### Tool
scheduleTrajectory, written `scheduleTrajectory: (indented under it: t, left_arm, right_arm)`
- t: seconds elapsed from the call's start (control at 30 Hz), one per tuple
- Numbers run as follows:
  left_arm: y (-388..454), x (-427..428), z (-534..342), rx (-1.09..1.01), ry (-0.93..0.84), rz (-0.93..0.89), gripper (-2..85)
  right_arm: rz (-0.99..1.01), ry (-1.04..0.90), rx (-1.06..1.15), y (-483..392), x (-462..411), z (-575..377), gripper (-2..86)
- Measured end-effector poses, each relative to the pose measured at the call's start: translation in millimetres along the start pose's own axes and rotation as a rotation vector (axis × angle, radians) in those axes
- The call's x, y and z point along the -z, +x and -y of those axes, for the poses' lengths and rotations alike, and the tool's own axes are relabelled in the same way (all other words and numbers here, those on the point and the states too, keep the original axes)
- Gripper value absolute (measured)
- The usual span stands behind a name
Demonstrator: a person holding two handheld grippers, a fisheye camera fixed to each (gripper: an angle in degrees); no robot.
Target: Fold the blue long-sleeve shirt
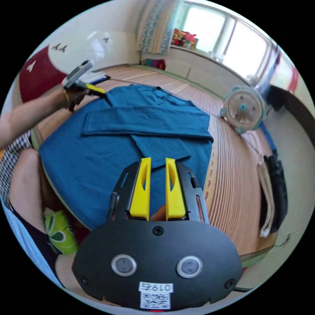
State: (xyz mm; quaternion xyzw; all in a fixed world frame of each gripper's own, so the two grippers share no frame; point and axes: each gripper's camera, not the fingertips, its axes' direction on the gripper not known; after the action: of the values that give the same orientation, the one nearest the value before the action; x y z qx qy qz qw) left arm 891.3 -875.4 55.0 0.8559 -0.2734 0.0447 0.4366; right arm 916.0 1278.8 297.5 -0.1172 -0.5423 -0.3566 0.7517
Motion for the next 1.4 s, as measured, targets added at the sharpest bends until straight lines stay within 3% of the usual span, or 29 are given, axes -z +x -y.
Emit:
scheduleTrajectory:
  t: [0.23,0.43,0.77,1.4]
  left_arm:
    - [-4.9,1.9,5.5,0.009,-0.005,-0.012,0.6]
    - [-11.2,4.2,10.0,0.021,-0.008,-0.025,0.7]
    - [-21.3,7.9,20.4,0.068,-0.03,-0.013,0.8]
    - [-54.3,23.4,47.4,0.006,-0.062,0.002,3.8]
  right_arm:
    - [-0.31,-0.084,0.36,-112.8,-41.0,-7.5,7.1]
    - [-0.423,-0.126,0.514,-166.3,-72.3,-3.4,4.0]
    - [-0.44,-0.172,0.516,-206.7,-79.8,-21.1,-0.3]
    - [-0.517,-0.128,0.471,-250.5,-85.7,-36.1,5.1]
